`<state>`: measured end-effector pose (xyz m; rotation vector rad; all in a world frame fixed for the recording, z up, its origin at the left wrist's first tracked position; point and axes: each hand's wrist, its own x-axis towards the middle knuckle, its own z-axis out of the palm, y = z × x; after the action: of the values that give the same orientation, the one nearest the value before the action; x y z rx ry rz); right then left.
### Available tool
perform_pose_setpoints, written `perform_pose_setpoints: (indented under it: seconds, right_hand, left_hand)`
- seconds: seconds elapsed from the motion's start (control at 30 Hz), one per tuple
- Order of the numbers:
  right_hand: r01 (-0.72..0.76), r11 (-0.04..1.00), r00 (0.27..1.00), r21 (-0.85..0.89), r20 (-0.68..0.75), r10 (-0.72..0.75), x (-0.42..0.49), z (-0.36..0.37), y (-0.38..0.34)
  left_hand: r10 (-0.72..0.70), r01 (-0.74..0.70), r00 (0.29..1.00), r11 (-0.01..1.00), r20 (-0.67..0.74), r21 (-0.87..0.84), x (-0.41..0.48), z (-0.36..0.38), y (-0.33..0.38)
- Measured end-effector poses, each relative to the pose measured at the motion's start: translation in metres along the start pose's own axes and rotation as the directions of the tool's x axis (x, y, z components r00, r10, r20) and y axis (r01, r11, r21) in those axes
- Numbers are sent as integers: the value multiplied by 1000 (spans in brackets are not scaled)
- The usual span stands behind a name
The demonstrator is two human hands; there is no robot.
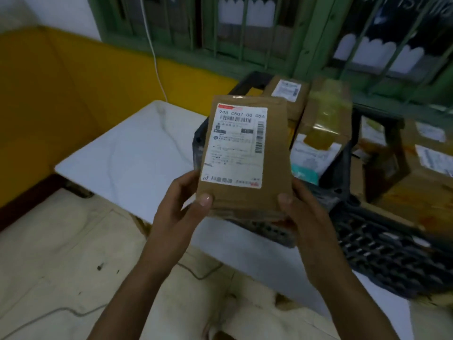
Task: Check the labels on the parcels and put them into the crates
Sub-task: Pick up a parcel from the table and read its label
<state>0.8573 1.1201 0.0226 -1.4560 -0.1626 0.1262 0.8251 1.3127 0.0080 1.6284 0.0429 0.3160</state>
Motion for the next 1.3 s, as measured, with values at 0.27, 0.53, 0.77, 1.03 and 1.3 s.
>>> perform_pose_setpoints:
  seconds: [0.27,0.53,0.77,1.03,1.3]
  right_hand:
    - [-117,992,990,-45,-82,113,131,-37,-35]
    - [-113,993,954,35,-275,119,186,-23,-23]
    - [-55,946,847,-321,-516,-126,262,-16,-34]
    - [-293,656,695,-696,-626,-353,338,-62,-31]
    - [-269,784,662,-559,-699,-271,333,-65,-34]
  left_hand:
    - [75,-88,994,979,77,184,154,-22,-2]
    - [82,-77,939,997,334,-27,241,24,-18]
    - [171,-192,788,981,591,-27,348,75,-15]
    - [25,-251,747,936,664,248,416,156,-52]
    - [105,-295,781,931,616,216,410,151,-50]
